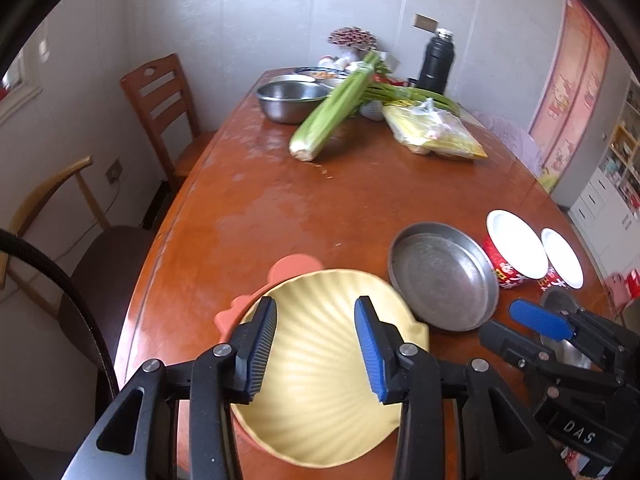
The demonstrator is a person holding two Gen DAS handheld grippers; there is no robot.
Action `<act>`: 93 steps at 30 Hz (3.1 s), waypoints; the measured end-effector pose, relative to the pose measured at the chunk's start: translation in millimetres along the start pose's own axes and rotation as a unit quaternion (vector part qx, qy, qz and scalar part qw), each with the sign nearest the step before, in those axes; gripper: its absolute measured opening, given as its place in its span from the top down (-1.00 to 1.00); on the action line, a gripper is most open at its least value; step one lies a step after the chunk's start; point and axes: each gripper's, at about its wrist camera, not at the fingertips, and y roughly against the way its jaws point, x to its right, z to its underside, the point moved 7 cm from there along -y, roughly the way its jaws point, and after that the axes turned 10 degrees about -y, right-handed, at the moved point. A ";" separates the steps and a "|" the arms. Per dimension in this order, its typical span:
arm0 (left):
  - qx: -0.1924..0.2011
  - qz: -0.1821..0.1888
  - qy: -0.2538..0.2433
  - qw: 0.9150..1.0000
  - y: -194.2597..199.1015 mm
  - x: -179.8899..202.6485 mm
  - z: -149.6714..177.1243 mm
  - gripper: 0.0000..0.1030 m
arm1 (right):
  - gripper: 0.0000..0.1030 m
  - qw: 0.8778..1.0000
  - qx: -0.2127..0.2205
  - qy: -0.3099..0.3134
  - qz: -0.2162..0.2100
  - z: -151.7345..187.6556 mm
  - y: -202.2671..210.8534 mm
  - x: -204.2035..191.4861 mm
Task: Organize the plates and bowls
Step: 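Open the left gripper and withdraw from the yellow bowl, then grasp the shallow silver pan rim with the left gripper, then carry the silver pan with the left gripper onto the yellow bowl and release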
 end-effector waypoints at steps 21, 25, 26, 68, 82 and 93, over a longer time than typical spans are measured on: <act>-0.055 0.048 -0.073 0.995 -55.4 59.0 -39.3 0.21 | 0.06 0.995 -0.039 -0.087 0.041 -12.9 -11.4 80.6; -0.069 0.057 -0.076 0.993 -70.3 61.5 -43.7 0.21 | 0.06 0.993 -0.052 -0.091 0.047 -16.7 -23.5 84.1; -0.075 0.060 -0.076 0.992 -75.8 61.8 -44.7 0.21 | 0.06 0.993 -0.054 -0.089 0.048 -18.0 -25.7 83.6; -0.076 0.054 -0.058 0.994 -82.8 44.1 -46.1 0.59 | 0.02 0.995 -0.062 -0.049 0.054 -35.5 -47.9 49.2; -0.021 0.024 -0.032 0.999 -17.5 8.9 -46.3 0.59 | 0.02 1.000 -0.017 -0.008 0.022 -43.3 -10.1 -1.4; -0.016 -0.003 0.025 1.000 2.0 -44.0 -18.4 0.59 | 0.02 0.999 -0.018 0.050 -0.001 -37.3 -18.1 -55.5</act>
